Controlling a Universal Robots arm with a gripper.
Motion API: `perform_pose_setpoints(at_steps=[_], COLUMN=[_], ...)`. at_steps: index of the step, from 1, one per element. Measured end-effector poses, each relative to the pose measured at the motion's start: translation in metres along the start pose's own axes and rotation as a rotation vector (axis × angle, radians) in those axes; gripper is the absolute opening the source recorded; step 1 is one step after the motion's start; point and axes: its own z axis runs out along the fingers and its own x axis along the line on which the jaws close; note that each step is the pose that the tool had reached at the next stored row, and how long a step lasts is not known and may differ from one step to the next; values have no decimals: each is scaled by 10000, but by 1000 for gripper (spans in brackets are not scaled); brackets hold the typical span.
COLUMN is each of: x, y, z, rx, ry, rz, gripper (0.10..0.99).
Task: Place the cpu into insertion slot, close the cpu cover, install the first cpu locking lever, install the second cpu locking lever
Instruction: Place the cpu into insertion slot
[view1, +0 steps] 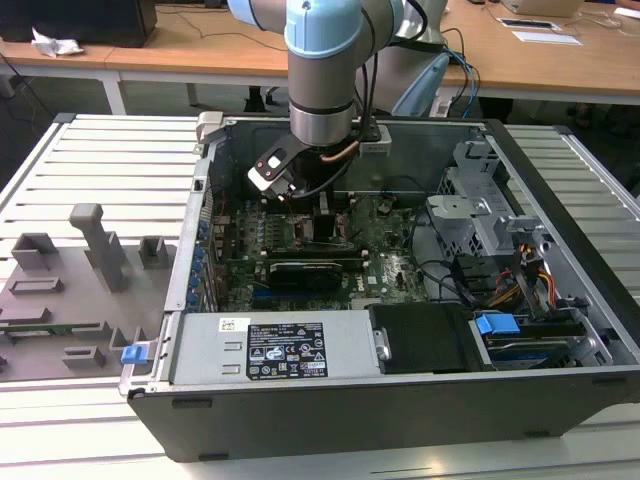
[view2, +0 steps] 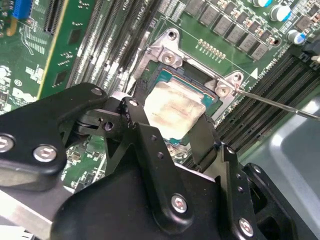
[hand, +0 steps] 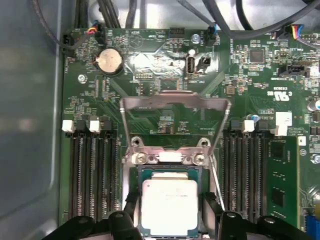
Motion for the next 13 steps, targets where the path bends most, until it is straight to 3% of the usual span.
perform_pose_setpoints(at_steps=[6, 8, 9, 10, 11, 12, 13], x=[9, 12, 13, 13, 12, 12, 12], y=[2, 7, 11, 16, 19, 27, 33], z=[-26, -114, -143, -146, -149, -155, -163], rx=[1, 2, 10, 24, 34, 54, 68], ry=[9, 8, 8, 7, 7, 6, 6], rz=[7, 7, 8, 7, 8, 7, 8], gripper=[608, 608, 463, 404, 404, 341, 224])
